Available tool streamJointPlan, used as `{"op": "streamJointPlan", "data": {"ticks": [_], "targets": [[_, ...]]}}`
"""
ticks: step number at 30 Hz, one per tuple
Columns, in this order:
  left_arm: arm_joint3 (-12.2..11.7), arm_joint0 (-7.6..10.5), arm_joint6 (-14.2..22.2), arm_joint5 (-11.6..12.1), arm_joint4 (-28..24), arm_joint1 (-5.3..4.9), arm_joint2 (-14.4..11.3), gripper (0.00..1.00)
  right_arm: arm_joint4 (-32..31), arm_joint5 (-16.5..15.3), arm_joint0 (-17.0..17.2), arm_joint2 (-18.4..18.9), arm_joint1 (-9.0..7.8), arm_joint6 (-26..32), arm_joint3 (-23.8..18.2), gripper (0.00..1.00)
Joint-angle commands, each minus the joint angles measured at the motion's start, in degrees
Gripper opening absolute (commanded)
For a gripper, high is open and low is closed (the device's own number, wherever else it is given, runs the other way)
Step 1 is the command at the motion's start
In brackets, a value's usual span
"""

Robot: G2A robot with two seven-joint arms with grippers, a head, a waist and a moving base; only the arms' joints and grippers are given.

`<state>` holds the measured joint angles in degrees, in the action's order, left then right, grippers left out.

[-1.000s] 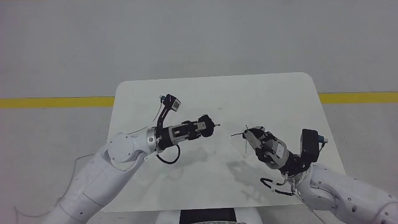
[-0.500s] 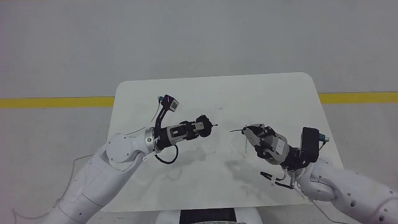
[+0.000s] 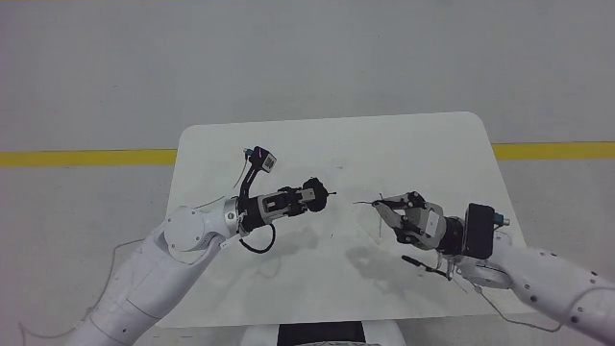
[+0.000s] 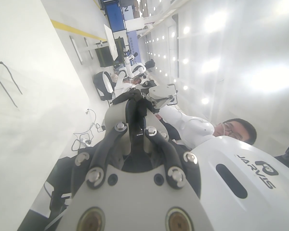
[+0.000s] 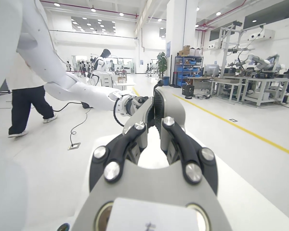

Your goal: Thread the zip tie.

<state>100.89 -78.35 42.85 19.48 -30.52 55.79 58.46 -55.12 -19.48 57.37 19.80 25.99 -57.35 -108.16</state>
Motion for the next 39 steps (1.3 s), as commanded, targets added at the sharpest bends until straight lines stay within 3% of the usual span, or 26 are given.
{"op": "streamJointPlan", "data": {"ticks": [1,6,7,18,23,30,39], "targets": [[0.0,0.0,0.0,0.0,0.0,0.0,0.0,0.0,-0.84,0.0,-3.02,-3.03,0.14,-1.74,1.34,0.0],[0.0,0.0,0.0,0.0,0.0,0.0,0.0,0.0,-0.38,0.0,-10.96,-10.05,0.87,-5.28,5.26,0.0],[0.0,0.0,0.0,0.0,0.0,0.0,0.0,0.0,-0.14,0.0,-11.74,-10.05,1.07,-5.5,5.74,0.0],[0.0,0.0,0.0,0.0,0.0,0.0,0.0,0.0,1.05,0.0,-14.14,-10.05,3.59,-3.7,7.63,0.0],[0.0,0.0,0.0,0.0,0.0,0.0,0.0,0.0,8.19,0.0,-13.64,-10.05,3.97,1.94,5.22,0.0],[0.0,0.0,0.0,0.0,0.0,0.0,0.0,0.0,21.81,0.0,-12.34,-10.05,2.52,8.75,-0.05,0.0],[0.0,0.0,0.0,0.0,0.0,0.0,0.0,0.0,39.78,0.0,-10.18,-9.88,-1.41,18.58,-3.93,0.0]]}}
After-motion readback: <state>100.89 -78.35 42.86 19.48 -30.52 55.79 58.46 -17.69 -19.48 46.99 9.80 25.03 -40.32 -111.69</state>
